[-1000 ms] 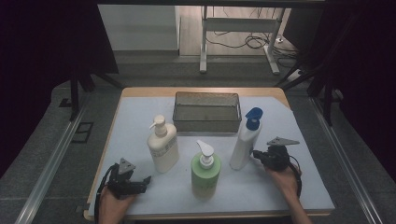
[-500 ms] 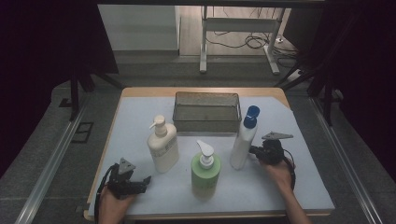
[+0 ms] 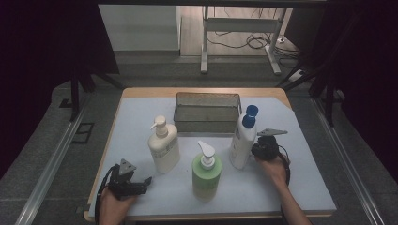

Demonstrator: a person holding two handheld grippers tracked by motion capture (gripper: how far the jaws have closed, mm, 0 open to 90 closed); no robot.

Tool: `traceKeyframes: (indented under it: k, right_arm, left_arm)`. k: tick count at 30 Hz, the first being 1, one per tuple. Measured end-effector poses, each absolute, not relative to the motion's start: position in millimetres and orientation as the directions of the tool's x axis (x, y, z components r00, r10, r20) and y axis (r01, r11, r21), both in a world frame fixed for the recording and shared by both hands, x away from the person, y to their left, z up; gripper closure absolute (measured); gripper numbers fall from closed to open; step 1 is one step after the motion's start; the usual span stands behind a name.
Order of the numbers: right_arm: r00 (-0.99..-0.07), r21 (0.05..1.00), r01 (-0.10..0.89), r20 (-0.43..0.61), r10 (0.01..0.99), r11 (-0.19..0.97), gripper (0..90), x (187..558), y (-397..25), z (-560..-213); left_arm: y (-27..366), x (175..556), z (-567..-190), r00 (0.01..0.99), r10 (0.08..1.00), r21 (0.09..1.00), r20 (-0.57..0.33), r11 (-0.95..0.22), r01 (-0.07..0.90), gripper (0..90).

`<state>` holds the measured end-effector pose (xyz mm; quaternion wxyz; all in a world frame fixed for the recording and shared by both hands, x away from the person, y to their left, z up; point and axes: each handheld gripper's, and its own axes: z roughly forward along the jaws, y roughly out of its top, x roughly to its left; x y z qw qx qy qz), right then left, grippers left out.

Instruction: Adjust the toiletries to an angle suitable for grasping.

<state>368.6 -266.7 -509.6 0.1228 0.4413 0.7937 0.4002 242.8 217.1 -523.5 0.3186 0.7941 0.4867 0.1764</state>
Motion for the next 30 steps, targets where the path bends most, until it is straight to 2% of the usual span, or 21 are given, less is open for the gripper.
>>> traceKeyframes:
  k: [17,30]
  right_arm:
    - [-0.622,0.758,0.57,0.146,0.769,0.318,89.5,314,-290,-493]
    - [-0.662,0.763,0.552,0.156,0.733,0.336,89.5,283,-285,-489]
  left_arm:
    - [217,243,-523,0.465,0.885,0.677,-0.028,-0.325,0.66,12.2]
    - [217,243,-524,0.464,0.885,0.677,-0.028,-0.325,0.66,12.2]
